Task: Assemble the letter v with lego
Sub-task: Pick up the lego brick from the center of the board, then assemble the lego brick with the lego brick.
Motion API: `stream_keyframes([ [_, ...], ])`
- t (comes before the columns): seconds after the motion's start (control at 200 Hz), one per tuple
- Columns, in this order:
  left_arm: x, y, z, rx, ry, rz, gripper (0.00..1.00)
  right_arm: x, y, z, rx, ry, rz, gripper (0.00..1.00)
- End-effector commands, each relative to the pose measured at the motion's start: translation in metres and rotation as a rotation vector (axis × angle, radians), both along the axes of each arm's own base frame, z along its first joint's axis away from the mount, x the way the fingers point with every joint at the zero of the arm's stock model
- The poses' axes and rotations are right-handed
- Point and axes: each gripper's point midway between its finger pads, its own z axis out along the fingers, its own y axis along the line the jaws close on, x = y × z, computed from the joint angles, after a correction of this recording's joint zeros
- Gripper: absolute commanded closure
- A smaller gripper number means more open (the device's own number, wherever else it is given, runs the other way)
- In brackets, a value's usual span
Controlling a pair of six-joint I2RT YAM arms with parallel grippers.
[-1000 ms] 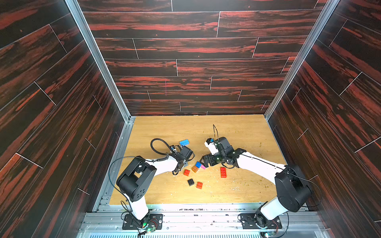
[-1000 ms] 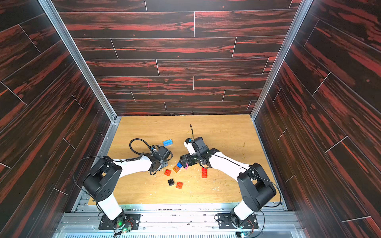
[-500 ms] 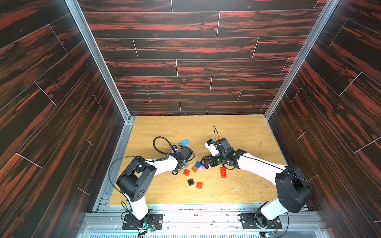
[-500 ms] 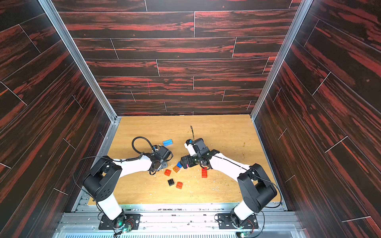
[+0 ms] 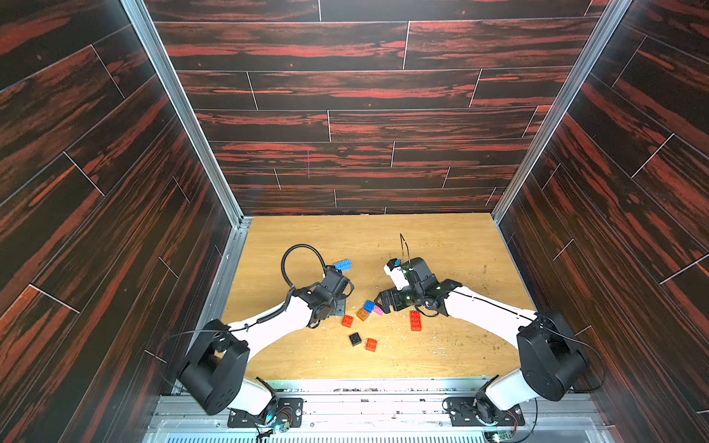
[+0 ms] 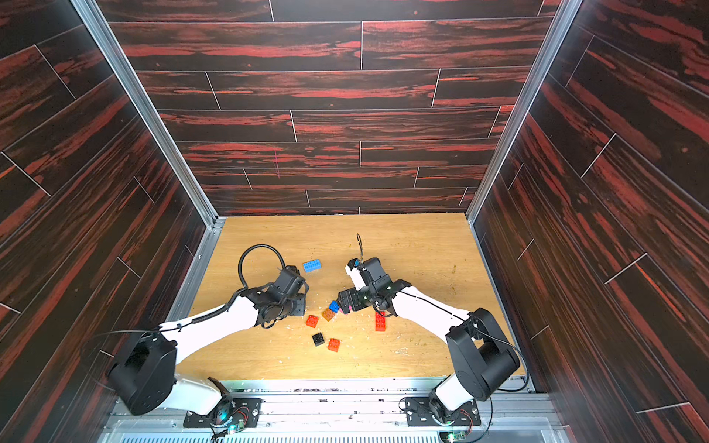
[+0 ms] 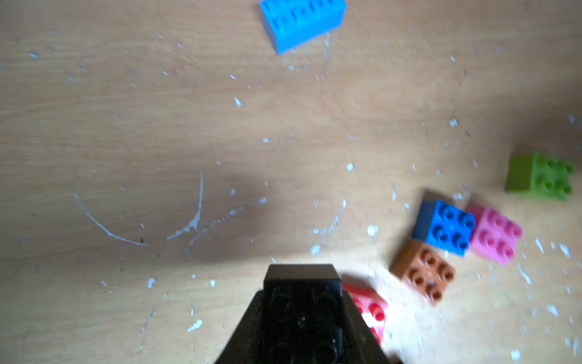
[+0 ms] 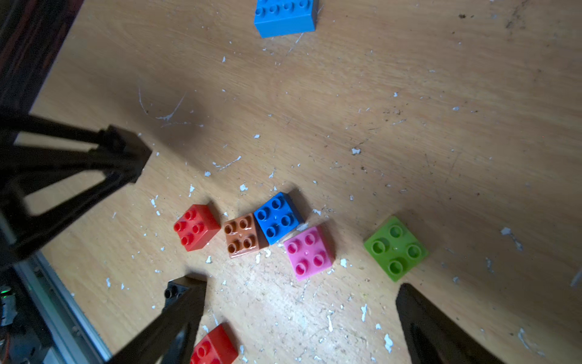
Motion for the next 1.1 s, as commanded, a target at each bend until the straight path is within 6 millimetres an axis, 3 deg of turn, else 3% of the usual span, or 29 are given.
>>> stream_keyframes([
  [0.0, -0.022, -0.006, -0.003, -0.017, 0.057, -0.114, 0.76, -0.006, -0.001, -0.007, -0.003, 0.016, 0.005, 0.02],
  [0.256, -0.041, -0.008, 0.011, -0.038, 0.084, -0.205, 0.77, -0.029, 0.010, -0.009, 0.021, -0.034, 0.105, 0.02],
  [0.466, -0.046, -0.013, 0.000, -0.036, 0.104, -0.216, 0.75, -0.059, 0.030, -0.007, 0.070, -0.090, 0.209, 0.02],
  [0.621, -0.048, -0.021, -0.005, -0.004, 0.070, -0.224, 0.75, -0.077, 0.034, -0.017, 0.082, -0.078, 0.269, 0.02],
  [1.097, -0.047, -0.038, -0.031, 0.063, 0.052, -0.222, 0.77, -0.088, 0.028, -0.031, 0.045, -0.054, 0.234, 0.02],
])
